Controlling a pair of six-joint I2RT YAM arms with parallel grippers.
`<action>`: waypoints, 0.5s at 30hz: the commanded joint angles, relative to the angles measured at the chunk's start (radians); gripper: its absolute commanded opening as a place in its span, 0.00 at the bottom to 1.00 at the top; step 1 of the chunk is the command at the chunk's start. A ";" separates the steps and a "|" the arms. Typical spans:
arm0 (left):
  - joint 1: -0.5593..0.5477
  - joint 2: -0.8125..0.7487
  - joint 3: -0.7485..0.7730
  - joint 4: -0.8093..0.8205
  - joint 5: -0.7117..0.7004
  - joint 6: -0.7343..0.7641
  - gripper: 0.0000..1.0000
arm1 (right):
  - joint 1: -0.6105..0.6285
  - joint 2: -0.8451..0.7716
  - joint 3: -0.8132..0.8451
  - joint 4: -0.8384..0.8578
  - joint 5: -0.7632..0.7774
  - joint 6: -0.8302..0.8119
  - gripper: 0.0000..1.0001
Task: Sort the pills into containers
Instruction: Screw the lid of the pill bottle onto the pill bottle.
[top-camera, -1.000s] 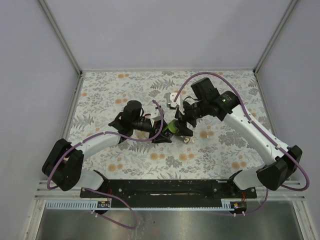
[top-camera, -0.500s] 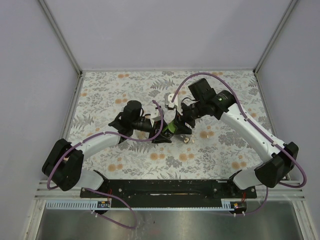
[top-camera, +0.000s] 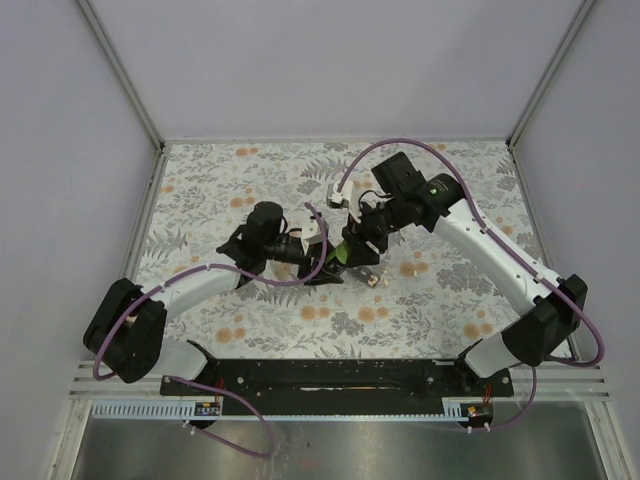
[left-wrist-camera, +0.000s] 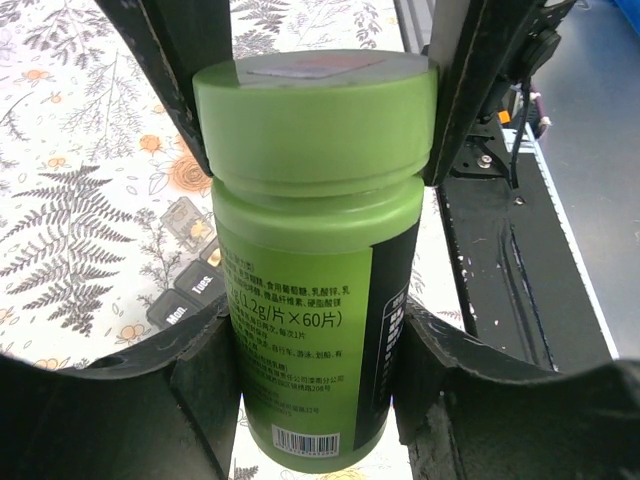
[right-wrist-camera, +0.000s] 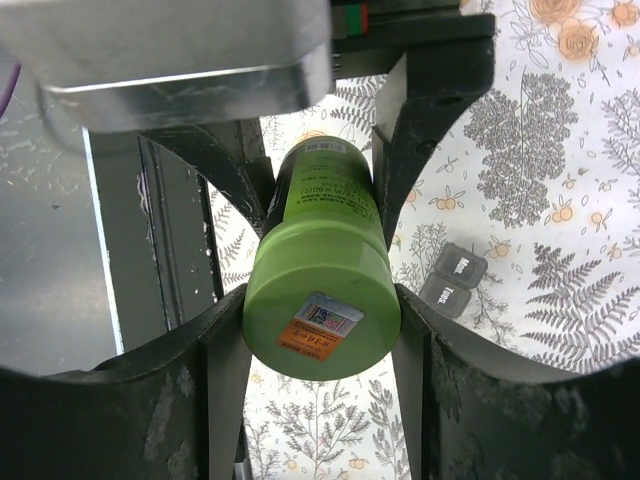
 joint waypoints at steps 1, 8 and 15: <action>0.004 -0.046 -0.009 0.120 -0.131 -0.009 0.00 | 0.014 0.006 0.025 0.014 -0.033 0.129 0.55; -0.003 -0.068 -0.031 0.212 -0.307 -0.051 0.00 | 0.012 0.017 -0.006 0.114 0.017 0.314 0.55; -0.003 -0.094 -0.048 0.248 -0.453 -0.054 0.00 | 0.012 0.075 0.034 0.122 0.054 0.422 0.57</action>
